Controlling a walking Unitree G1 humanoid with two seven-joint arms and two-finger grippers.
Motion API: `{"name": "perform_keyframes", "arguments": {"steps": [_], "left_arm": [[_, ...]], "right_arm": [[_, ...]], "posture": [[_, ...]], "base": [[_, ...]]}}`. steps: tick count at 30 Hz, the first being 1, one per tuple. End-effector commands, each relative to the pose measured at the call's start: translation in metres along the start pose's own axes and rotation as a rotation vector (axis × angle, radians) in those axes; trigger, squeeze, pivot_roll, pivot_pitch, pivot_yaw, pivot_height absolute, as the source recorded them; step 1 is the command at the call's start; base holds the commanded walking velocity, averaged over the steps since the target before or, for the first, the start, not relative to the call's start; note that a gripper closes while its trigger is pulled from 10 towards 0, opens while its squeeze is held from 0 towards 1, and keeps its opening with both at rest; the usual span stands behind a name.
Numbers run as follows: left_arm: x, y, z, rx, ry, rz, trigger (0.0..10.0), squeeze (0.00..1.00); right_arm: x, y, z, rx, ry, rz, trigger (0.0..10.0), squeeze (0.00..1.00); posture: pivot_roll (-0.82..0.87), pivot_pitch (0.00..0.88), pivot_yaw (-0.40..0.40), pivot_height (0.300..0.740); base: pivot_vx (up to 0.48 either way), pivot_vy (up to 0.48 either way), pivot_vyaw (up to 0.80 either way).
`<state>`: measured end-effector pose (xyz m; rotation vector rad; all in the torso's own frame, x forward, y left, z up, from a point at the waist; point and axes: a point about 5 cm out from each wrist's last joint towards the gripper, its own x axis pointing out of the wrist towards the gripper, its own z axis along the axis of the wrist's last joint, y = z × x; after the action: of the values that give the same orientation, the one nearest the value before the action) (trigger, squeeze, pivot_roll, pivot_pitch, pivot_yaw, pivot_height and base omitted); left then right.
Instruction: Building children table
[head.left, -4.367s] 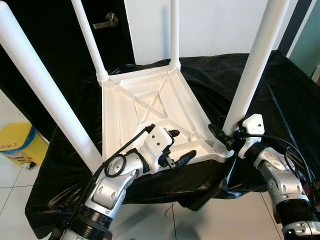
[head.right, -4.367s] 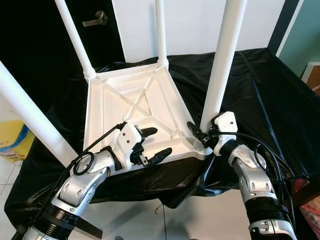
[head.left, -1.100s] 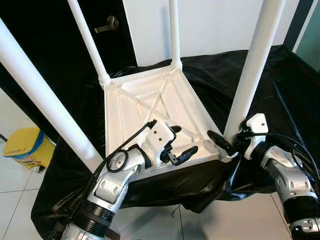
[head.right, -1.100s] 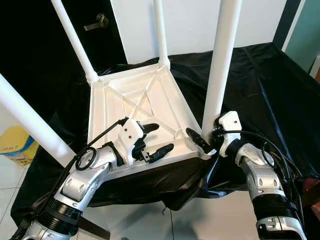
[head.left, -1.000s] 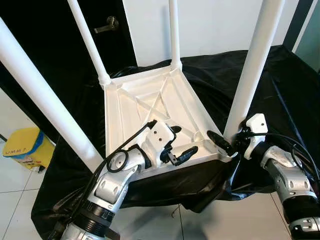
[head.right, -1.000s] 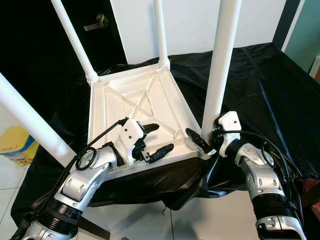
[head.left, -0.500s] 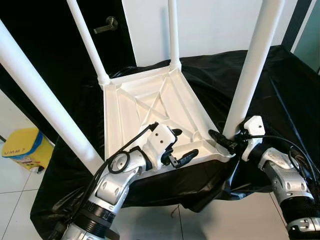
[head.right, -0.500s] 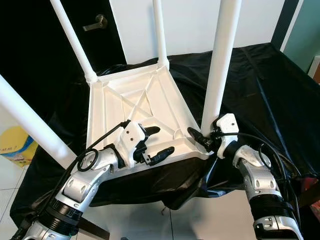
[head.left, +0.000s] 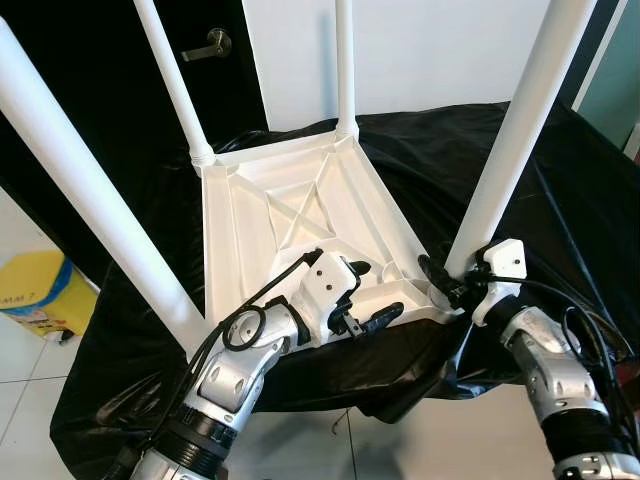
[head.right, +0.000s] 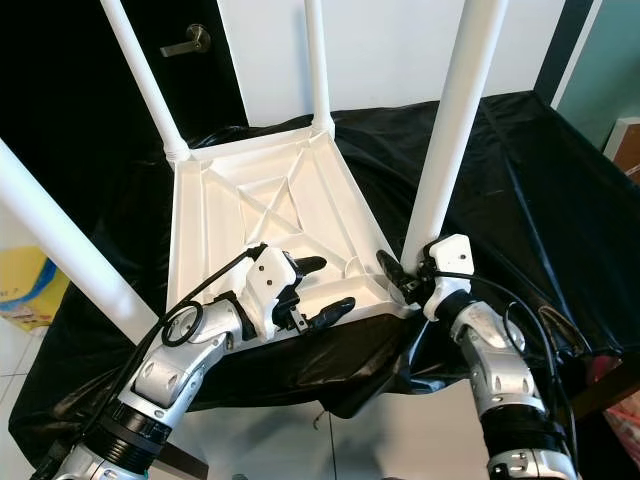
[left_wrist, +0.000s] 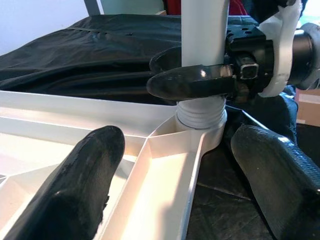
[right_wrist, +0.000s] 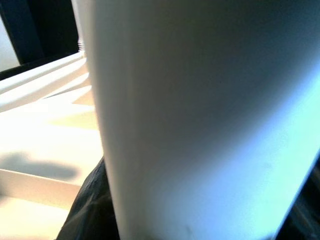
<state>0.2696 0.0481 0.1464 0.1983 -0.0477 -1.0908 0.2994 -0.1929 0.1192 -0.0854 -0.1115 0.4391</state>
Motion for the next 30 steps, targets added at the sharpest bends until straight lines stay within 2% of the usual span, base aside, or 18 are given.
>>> {"name": "perform_keyframes", "arguments": {"steps": [1,9,10,13,14,15,17,20,23,30], "left_arm": [[-0.003,0.0,-0.005,0.001,0.017,-0.006,10.0,0.0],[-0.005,0.001,-0.005,0.007,0.022,0.0,10.0,0.0],[-0.006,0.001,-0.005,0.01,0.024,0.003,10.0,0.0],[-0.006,0.001,-0.005,0.01,0.024,0.003,10.0,0.0],[-0.005,0.002,-0.005,0.012,0.024,0.006,10.0,0.0],[-0.005,0.002,-0.005,0.012,0.024,0.006,10.0,0.0],[-0.005,0.002,-0.004,0.02,0.023,0.012,10.0,0.0],[-0.005,0.003,-0.004,0.023,0.023,0.013,10.0,0.0],[-0.005,0.005,-0.003,0.026,0.022,0.023,10.0,0.0],[-0.004,0.007,-0.002,0.027,0.02,0.03,10.0,0.0]], "right_arm": [[0.001,0.001,0.001,0.0,-0.017,-0.048,10.0,0.0],[0.002,0.007,0.001,0.01,-0.027,-0.125,10.0,0.0],[0.002,0.01,0.001,0.016,-0.029,-0.165,10.0,0.0],[0.002,0.01,0.001,0.016,-0.029,-0.165,10.0,0.0],[0.004,0.015,0.003,0.029,-0.037,-0.226,10.0,0.0],[0.004,0.015,0.003,0.029,-0.037,-0.226,10.0,0.0],[0.008,0.028,0.007,0.049,-0.055,-0.379,10.0,0.0],[0.009,0.031,0.008,0.056,-0.06,-0.427,10.0,0.0],[0.008,0.036,0.007,0.077,-0.057,-0.532,10.0,0.0],[0.009,0.042,0.007,0.081,-0.054,-0.559,10.0,0.0]], "posture": [[-0.13,0.0,0.041,0.74],[-0.12,0.0,0.034,0.74],[-0.12,0.0,0.03,0.74],[-0.12,0.0,0.03,0.74],[-0.11,0.0,0.028,0.74],[-0.11,0.0,0.028,0.74],[-0.11,0.0,0.023,0.74],[-0.11,0.0,0.023,0.74],[-0.1,0.0,0.021,0.74],[-0.1,0.0,0.025,0.74]], "base": [[0.0,0.0,0.0],[0.0,0.0,0.0],[0.0,0.0,0.0],[0.0,0.0,0.0],[0.0,0.0,0.0],[0.0,0.0,0.0],[0.0,0.0,0.0],[0.0,0.0,0.0],[0.0,0.0,0.0],[0.0,0.0,0.0]]}}
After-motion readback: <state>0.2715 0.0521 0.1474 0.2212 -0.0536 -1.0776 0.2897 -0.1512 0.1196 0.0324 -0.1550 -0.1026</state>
